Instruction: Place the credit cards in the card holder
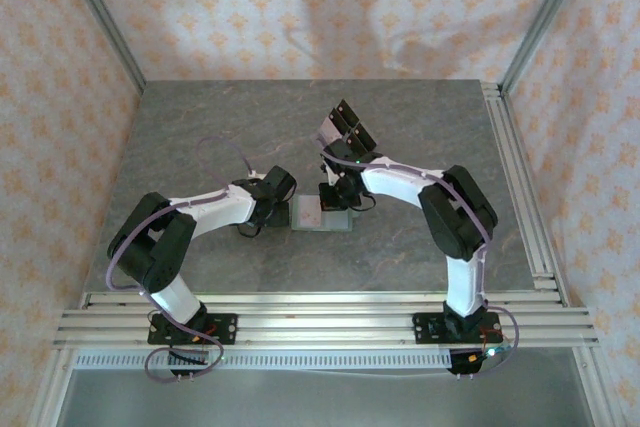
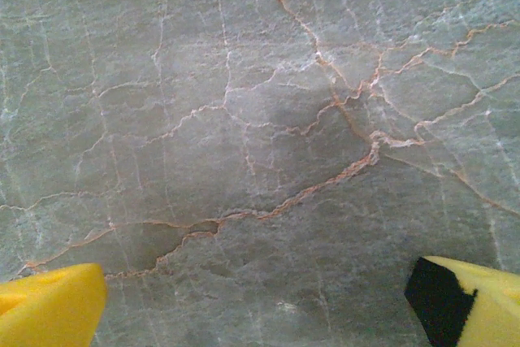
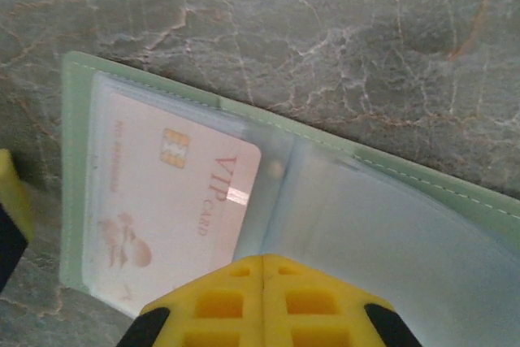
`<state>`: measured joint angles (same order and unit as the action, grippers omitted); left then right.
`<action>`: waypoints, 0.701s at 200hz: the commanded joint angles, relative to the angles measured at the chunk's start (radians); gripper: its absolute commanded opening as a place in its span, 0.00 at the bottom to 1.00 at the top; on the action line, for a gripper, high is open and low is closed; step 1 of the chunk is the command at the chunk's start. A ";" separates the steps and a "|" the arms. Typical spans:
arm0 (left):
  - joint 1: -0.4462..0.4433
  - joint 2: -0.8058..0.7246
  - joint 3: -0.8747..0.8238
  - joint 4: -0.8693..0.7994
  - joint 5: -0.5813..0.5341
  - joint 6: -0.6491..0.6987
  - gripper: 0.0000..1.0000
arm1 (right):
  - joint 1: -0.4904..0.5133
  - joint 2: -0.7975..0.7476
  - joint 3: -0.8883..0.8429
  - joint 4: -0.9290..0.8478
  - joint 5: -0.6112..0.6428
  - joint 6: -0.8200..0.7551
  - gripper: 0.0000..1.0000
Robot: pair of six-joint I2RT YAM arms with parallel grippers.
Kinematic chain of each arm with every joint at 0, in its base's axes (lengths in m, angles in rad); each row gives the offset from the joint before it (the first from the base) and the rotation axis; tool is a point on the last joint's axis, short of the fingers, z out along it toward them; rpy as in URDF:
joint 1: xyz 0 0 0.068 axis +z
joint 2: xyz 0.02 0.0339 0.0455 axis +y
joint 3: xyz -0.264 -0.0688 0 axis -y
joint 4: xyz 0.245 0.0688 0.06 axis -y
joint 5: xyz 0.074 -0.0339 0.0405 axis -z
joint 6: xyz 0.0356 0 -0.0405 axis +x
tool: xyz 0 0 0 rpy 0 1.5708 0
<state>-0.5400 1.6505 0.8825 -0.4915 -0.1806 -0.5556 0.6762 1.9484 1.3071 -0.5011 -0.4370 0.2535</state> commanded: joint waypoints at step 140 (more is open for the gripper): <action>-0.008 0.032 -0.028 0.056 0.056 -0.011 0.99 | 0.064 0.100 0.152 -0.051 -0.018 0.005 0.01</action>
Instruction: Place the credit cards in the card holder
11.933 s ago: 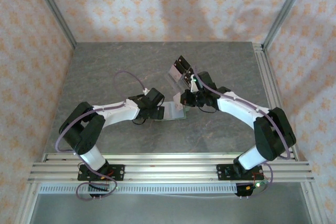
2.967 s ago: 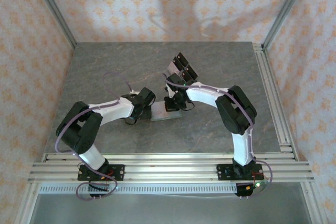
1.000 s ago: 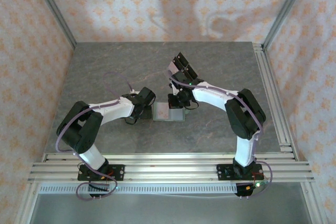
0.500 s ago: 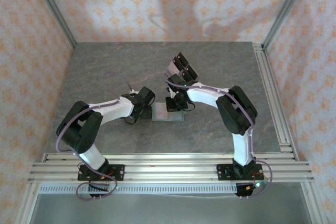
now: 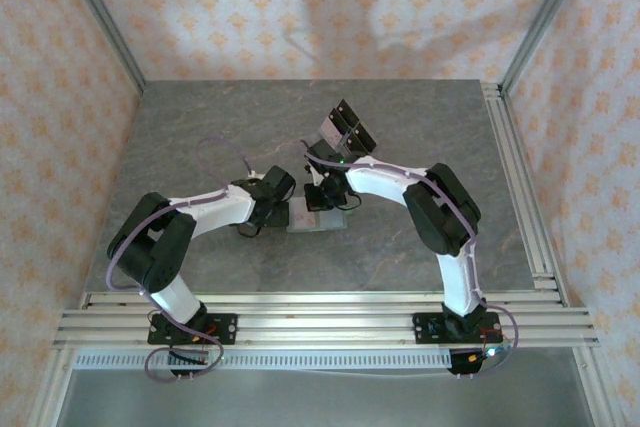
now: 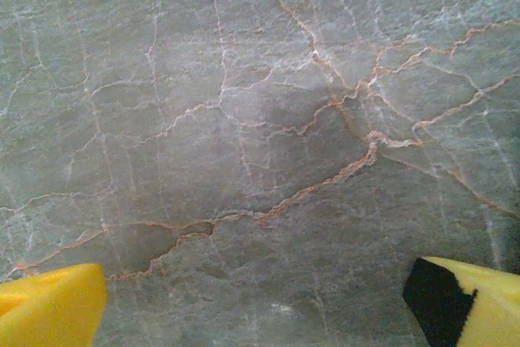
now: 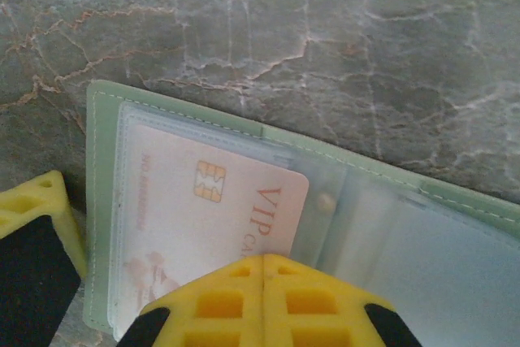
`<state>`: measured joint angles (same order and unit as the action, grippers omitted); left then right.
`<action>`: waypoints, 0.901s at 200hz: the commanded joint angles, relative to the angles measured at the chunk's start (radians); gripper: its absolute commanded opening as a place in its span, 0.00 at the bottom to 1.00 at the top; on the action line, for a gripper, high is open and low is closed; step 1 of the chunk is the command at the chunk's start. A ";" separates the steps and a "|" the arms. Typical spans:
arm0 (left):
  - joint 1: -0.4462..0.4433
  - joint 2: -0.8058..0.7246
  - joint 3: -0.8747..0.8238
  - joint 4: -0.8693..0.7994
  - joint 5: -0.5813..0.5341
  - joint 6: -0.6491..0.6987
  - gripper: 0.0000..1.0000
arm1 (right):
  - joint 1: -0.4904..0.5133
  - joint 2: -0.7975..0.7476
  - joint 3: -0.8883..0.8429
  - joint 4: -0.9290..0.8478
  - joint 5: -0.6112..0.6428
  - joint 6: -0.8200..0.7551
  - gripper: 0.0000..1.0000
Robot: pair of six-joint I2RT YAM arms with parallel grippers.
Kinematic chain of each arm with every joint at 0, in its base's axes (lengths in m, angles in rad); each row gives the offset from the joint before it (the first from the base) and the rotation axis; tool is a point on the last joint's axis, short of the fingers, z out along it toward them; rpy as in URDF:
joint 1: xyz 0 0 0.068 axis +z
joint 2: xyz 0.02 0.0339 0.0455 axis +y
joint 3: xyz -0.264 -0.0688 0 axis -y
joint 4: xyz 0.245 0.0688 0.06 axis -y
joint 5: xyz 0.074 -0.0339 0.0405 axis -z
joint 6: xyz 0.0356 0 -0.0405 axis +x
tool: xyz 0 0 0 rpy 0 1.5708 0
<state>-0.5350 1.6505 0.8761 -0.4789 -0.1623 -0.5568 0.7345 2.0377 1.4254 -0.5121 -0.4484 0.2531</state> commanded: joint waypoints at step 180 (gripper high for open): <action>-0.033 -0.104 0.017 -0.009 0.033 -0.001 1.00 | -0.068 -0.103 -0.011 -0.124 0.120 -0.147 0.47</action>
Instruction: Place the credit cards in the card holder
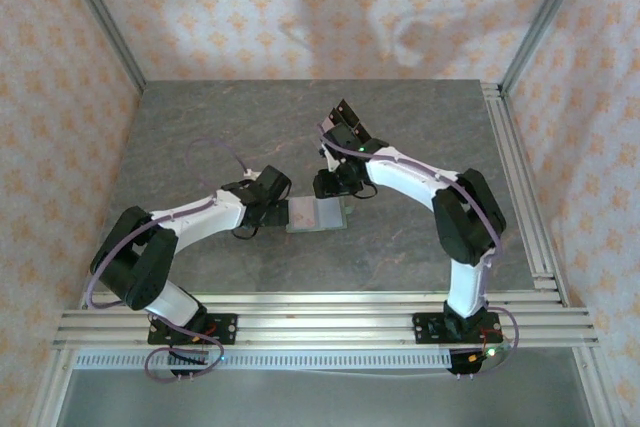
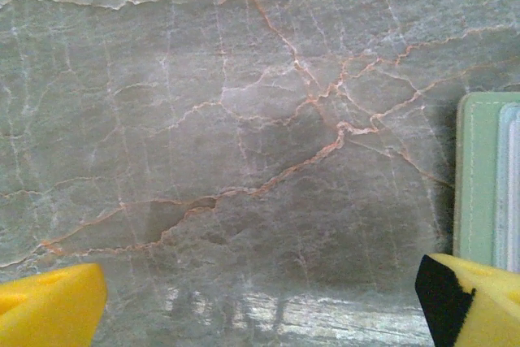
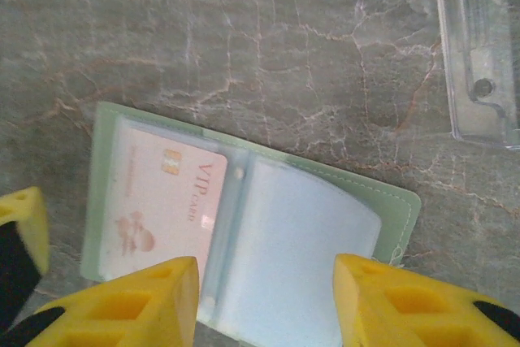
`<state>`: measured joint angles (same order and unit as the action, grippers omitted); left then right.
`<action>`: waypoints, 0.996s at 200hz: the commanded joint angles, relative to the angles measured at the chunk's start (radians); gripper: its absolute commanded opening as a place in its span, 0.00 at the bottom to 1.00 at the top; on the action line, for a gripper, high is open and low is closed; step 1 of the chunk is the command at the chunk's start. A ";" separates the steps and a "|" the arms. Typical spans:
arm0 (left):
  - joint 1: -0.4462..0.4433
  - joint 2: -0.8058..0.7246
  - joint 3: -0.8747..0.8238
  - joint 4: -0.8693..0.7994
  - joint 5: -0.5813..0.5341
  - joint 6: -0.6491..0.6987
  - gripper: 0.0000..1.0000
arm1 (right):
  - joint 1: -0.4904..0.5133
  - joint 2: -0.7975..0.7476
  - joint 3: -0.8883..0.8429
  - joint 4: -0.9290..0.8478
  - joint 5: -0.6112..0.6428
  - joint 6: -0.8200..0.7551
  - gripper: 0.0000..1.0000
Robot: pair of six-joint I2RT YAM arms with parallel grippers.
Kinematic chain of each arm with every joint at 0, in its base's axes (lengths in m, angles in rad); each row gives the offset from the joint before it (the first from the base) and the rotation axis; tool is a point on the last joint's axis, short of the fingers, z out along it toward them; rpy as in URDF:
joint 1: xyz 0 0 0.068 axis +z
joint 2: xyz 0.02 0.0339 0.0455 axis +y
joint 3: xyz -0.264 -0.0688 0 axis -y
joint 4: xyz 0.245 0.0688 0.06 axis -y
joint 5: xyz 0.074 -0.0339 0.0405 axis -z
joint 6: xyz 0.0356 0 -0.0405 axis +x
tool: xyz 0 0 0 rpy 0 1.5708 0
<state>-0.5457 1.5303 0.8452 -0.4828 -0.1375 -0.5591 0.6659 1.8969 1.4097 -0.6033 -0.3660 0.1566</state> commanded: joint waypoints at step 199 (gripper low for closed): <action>-0.085 0.136 0.021 0.061 -0.002 -0.041 1.00 | -0.005 0.111 -0.060 0.024 -0.100 -0.019 0.41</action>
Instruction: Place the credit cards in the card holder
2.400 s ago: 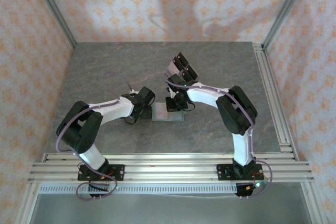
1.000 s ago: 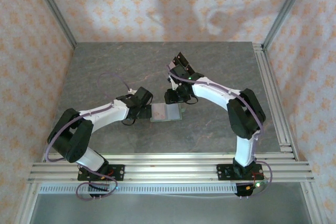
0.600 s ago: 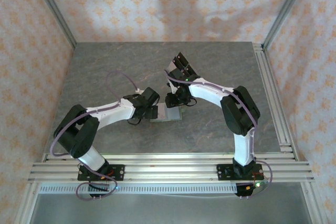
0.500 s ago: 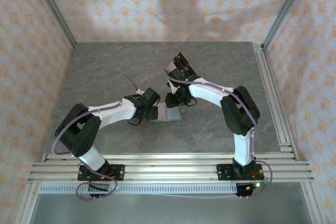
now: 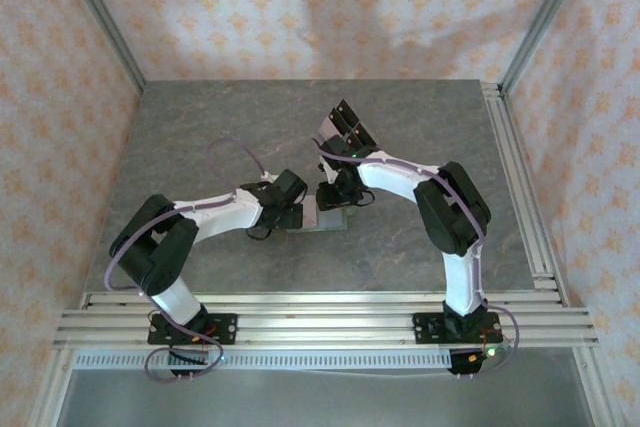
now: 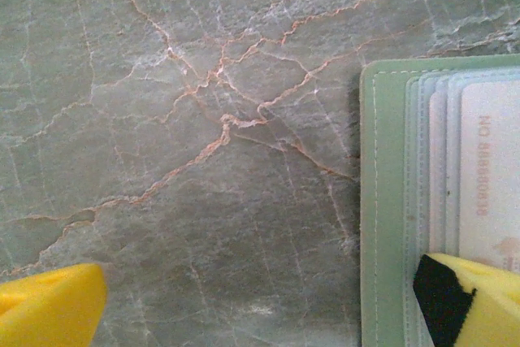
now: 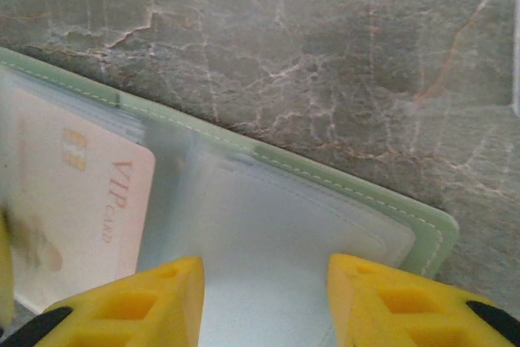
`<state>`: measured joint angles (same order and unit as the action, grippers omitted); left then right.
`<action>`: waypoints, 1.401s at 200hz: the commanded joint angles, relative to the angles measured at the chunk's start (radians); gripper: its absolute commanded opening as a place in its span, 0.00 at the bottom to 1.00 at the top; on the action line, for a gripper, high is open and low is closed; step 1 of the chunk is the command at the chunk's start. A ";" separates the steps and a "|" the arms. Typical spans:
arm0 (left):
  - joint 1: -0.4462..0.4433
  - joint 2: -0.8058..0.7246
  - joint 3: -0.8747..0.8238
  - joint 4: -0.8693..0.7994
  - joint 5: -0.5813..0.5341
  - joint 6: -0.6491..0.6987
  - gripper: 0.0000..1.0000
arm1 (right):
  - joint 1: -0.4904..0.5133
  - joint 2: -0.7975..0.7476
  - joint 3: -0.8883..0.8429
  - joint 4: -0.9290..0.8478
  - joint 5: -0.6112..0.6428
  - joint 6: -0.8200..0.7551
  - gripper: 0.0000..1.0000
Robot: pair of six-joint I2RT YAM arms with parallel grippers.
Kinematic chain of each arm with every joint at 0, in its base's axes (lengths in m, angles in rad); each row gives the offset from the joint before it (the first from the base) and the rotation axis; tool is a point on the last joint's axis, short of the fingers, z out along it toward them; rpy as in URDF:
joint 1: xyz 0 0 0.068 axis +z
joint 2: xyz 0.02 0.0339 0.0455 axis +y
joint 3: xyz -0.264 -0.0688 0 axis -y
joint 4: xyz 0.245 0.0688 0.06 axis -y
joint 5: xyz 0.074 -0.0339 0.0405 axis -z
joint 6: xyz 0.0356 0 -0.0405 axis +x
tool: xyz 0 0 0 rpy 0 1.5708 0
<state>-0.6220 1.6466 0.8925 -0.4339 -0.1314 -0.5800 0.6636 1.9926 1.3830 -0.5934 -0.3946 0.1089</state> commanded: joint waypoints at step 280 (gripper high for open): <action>-0.143 -0.144 -0.097 0.183 0.061 0.009 1.00 | -0.005 0.003 -0.047 0.098 -0.187 0.121 0.37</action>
<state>-0.7532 1.4773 0.8085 -0.2703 -0.0597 -0.5755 0.6556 1.9926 1.3472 -0.5034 -0.5774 0.2176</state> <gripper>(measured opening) 0.998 0.374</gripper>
